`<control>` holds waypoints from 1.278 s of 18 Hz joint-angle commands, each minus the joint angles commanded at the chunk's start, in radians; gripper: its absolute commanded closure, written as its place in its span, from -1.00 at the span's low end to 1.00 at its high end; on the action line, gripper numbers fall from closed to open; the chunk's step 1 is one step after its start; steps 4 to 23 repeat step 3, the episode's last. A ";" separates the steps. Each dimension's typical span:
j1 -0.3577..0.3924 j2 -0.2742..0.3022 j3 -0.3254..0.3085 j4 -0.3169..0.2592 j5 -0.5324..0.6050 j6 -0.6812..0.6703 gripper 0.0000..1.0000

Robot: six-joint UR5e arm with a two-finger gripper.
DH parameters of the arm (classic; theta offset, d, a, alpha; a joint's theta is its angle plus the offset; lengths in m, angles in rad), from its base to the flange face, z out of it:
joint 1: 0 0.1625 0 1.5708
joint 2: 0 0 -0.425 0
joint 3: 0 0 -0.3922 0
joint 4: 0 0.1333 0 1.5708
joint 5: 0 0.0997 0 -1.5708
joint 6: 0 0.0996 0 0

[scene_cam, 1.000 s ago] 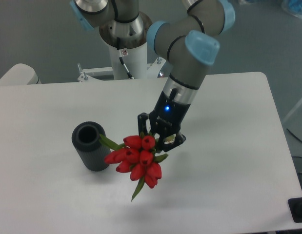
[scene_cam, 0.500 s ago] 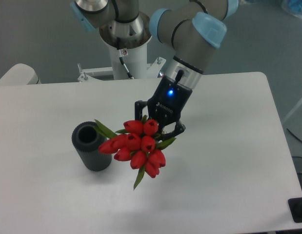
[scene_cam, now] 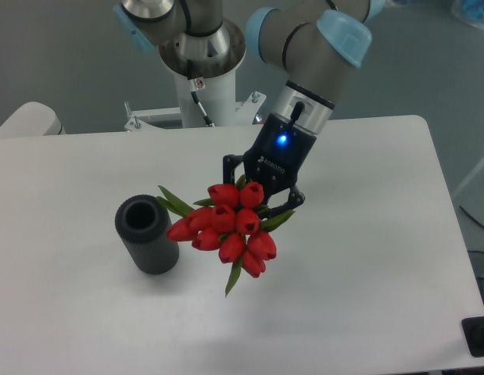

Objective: Pick up the flowers from the table
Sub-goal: 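Lift the tulip bundle up and carry it toward the black vase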

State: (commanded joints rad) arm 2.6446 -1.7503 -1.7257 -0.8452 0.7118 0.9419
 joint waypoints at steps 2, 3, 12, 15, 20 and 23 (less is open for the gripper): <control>0.003 0.000 0.000 0.000 0.000 0.002 0.53; 0.003 0.000 0.000 0.000 0.000 0.003 0.53; 0.003 0.000 0.000 0.000 0.000 0.003 0.53; 0.003 0.000 0.000 0.000 0.000 0.003 0.53; 0.003 0.000 0.000 0.000 0.000 0.003 0.53; 0.003 0.000 0.000 0.000 0.000 0.003 0.53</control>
